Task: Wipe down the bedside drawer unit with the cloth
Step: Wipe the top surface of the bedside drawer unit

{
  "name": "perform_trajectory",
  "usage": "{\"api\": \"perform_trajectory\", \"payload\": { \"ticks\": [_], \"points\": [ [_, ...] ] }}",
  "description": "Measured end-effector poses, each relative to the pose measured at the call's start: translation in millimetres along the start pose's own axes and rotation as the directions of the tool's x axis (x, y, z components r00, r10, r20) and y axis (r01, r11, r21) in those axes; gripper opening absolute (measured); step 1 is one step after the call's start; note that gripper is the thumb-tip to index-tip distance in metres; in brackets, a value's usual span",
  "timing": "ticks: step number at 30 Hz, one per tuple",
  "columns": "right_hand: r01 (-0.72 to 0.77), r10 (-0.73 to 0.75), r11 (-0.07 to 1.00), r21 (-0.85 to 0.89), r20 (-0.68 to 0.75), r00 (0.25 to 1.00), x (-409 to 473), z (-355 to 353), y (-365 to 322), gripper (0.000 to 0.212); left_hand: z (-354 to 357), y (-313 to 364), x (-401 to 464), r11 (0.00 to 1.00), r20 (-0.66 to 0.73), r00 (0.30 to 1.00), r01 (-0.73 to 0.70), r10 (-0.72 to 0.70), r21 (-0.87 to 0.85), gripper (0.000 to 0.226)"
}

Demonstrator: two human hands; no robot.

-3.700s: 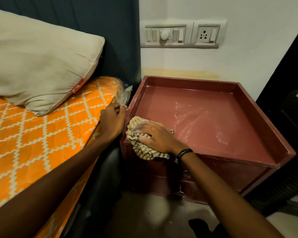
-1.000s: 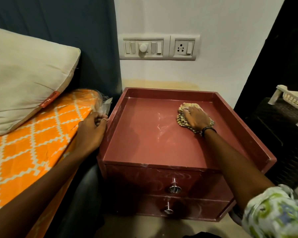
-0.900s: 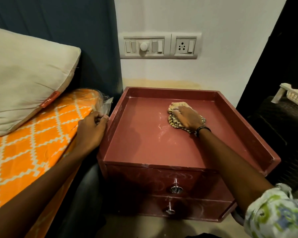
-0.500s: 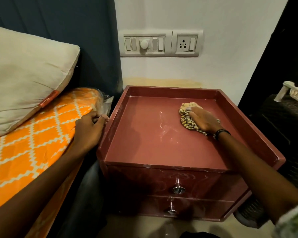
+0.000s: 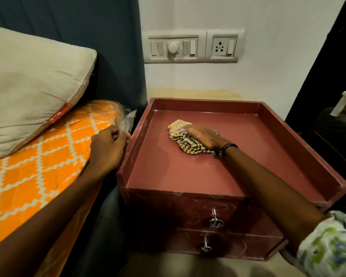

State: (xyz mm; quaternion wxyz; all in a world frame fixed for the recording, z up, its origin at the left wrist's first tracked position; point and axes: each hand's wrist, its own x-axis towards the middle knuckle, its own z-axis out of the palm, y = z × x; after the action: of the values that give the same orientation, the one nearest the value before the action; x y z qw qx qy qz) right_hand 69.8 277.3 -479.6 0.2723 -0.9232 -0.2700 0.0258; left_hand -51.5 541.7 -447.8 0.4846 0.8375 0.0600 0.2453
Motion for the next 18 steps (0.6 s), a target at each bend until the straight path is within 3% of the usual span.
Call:
{"api": "perform_trajectory", "payload": {
  "ticks": [4,9,12,18],
  "points": [
    [0.13,-0.131,0.991,0.019,0.079,0.988,-36,0,-9,0.039,-2,1,-2,1.0,0.017,1.0,-0.006,0.006,0.013,0.028],
    [0.197,-0.189,0.978,-0.064,0.11,0.976,-73,-12,28,0.053,-4,-2,-2,1.0,0.04,0.999,0.012,-0.012,-0.02,0.031],
    [0.094,-0.092,0.992,-0.079,0.022,0.995,-83,-30,45,0.061,-3,-1,-1,1.0,0.038,0.999,0.008,-0.008,-0.017,0.024],
    [-0.034,0.023,0.993,-0.112,-0.104,0.994,-68,-27,22,0.057,1,-1,0,1.0,-0.001,1.0,-0.002,0.002,0.004,0.023]
  ]
}}
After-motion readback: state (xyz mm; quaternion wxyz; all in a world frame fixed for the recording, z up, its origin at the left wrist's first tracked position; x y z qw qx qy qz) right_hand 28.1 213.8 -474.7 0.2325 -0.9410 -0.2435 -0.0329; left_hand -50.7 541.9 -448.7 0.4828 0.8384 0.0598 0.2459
